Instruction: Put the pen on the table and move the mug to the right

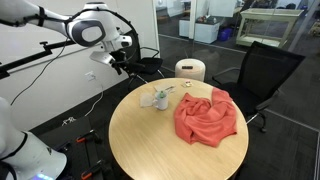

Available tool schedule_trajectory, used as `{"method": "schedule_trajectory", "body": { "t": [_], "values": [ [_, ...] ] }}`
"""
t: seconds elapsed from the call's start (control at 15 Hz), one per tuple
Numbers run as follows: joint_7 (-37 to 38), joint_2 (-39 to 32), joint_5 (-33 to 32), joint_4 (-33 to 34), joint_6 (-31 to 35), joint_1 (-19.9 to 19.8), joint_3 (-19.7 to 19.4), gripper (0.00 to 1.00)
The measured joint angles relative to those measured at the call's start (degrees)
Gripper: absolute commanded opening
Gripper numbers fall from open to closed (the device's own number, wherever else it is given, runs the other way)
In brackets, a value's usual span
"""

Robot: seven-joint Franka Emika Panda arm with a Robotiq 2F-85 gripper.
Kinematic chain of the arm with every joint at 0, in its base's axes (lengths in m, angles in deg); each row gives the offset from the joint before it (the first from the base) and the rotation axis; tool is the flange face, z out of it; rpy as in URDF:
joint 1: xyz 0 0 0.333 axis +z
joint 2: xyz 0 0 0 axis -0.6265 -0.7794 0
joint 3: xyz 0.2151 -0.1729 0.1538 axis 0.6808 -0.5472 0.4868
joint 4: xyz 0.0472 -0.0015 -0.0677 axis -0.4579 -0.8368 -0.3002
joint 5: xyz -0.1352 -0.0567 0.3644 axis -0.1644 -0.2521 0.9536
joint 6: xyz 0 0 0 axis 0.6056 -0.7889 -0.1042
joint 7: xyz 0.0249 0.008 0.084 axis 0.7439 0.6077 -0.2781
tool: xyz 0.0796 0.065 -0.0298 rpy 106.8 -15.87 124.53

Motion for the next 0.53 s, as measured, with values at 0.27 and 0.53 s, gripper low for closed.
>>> {"method": "schedule_trajectory", "body": {
  "t": [0.27, 0.53],
  "values": [
    [-0.30, -1.01, 0.01, 0.16, 0.34, -0.14, 0.00, 1.00],
    [-0.29, -0.84, 0.01, 0.16, 0.33, -0.13, 0.08, 1.00]
  ]
}}
